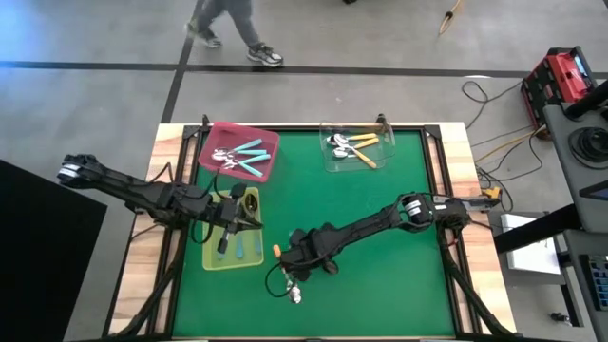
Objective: Sort silverware by color (type)
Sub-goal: Put the blue spoon into the yellow bin
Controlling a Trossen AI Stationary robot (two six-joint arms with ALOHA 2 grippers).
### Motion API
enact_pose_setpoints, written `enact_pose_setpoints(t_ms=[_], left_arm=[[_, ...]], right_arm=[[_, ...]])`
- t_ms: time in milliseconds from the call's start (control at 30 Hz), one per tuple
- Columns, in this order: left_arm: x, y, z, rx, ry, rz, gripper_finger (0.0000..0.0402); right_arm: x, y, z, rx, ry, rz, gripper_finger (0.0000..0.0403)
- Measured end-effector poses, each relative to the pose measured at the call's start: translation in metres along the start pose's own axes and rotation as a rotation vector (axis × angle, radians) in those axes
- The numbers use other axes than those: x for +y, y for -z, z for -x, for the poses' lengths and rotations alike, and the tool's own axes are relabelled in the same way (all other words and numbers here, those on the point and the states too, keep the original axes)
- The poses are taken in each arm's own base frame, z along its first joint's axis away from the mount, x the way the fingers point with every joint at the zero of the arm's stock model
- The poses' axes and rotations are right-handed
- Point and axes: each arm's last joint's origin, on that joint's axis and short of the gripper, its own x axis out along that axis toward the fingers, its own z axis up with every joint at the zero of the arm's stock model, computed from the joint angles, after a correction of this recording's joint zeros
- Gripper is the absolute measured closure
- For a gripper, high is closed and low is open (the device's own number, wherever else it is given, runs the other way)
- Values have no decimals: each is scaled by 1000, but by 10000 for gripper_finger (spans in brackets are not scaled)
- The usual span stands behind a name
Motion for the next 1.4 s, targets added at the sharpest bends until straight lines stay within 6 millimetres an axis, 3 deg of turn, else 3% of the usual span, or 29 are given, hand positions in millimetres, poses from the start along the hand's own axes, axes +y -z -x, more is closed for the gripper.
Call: enact_pose_setpoints(t_ms=[133, 300, 700, 833, 1067, 1400], left_arm=[[-1, 7, -8, -18, 0, -18, 400], [-2, 13, -19, -15, -1, -89, 384], [-4, 24, -57, -7, -7, -202, 310], [-4, 23, -74, 7, -37, -250, 280], [1, 18, -111, 102, -241, -347, 240], [6, 23, -153, 187, -265, -435, 226]], right_arm=[[-15, 4, 26, 9, 81, 15, 390], [-27, 5, 45, 33, 124, 23, 390], [-49, 5, 100, -15, 45, 33, 390], [-52, 4, 108, -23, 21, 36, 390], [-55, 5, 116, -17, -11, 50, 390], [-58, 0, 117, -6, -39, 55, 390]])
